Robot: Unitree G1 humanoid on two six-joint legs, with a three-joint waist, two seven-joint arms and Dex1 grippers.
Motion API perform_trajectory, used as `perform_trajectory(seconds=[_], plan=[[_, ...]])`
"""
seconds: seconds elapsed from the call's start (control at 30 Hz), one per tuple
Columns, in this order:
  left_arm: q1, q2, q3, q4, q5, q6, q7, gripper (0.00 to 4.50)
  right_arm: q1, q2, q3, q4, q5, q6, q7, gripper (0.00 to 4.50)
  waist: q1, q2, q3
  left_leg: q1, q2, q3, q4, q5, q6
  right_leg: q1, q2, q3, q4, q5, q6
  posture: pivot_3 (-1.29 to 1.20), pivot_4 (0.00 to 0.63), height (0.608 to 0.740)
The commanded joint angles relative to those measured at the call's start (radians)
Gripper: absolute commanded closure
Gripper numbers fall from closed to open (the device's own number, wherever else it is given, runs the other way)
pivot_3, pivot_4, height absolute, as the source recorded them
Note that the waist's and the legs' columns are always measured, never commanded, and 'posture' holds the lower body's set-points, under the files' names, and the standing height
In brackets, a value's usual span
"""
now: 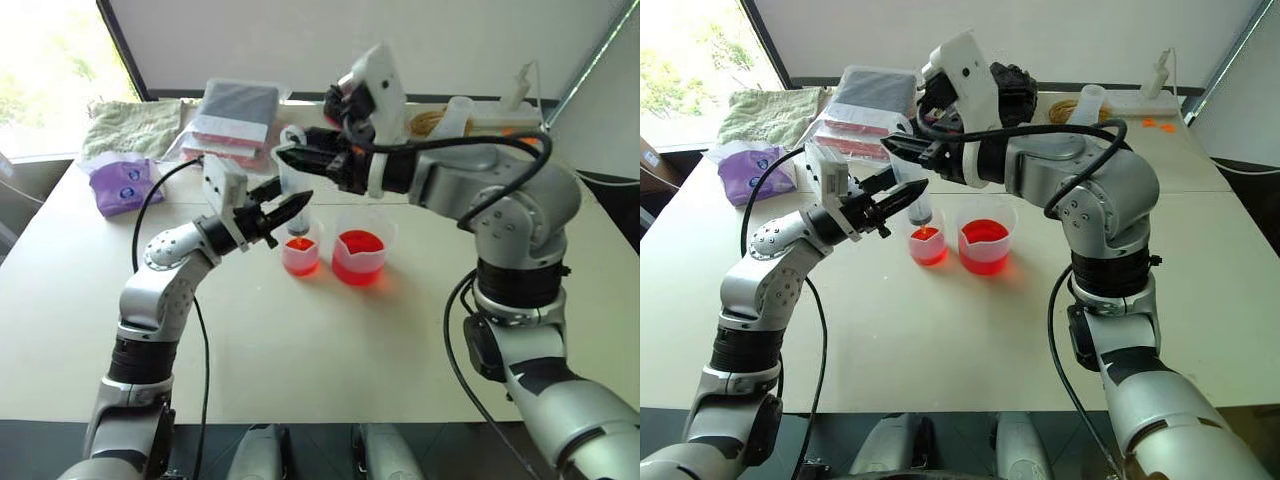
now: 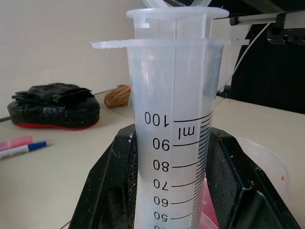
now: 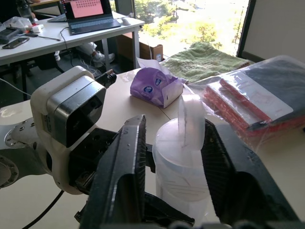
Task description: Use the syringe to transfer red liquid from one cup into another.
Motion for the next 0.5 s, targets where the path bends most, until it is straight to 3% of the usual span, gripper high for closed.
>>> perform_trajectory(seconds=[0.03,0.07,0.5], plan=[[-0.035,0.001,0.058,-0.043,-0.025,-0.019,0.025,2.99,0.003,0.005,0.039,-0.007,0.025,0.01,0.036,1.42,0.0,0.0,0.0,0.0,0.0,0.0,0.0,0.0,0.0,0.0,0.0,0.0,0.0,0.0,0.0,0.0,0.15,0.74],[-0.035,0.0,0.059,-0.044,-0.026,-0.018,0.027,2.99,0.002,0.001,0.039,-0.004,0.02,0.004,0.039,1.04,0.0,0.0,0.0,0.0,0.0,0.0,0.0,0.0,0.0,0.0,0.0,0.0,0.0,0.0,0.0,0.0,0.15,0.74],[-0.031,-0.003,0.061,-0.055,-0.029,-0.014,0.04,2.99,-0.022,-0.116,-0.011,0.076,0.001,-0.023,0.104,1.04,0.002,0.0,0.0,0.0,0.0,0.0,0.0,0.0,0.0,0.0,0.0,0.0,0.0,0.0,0.0,0.0,0.15,0.74]])
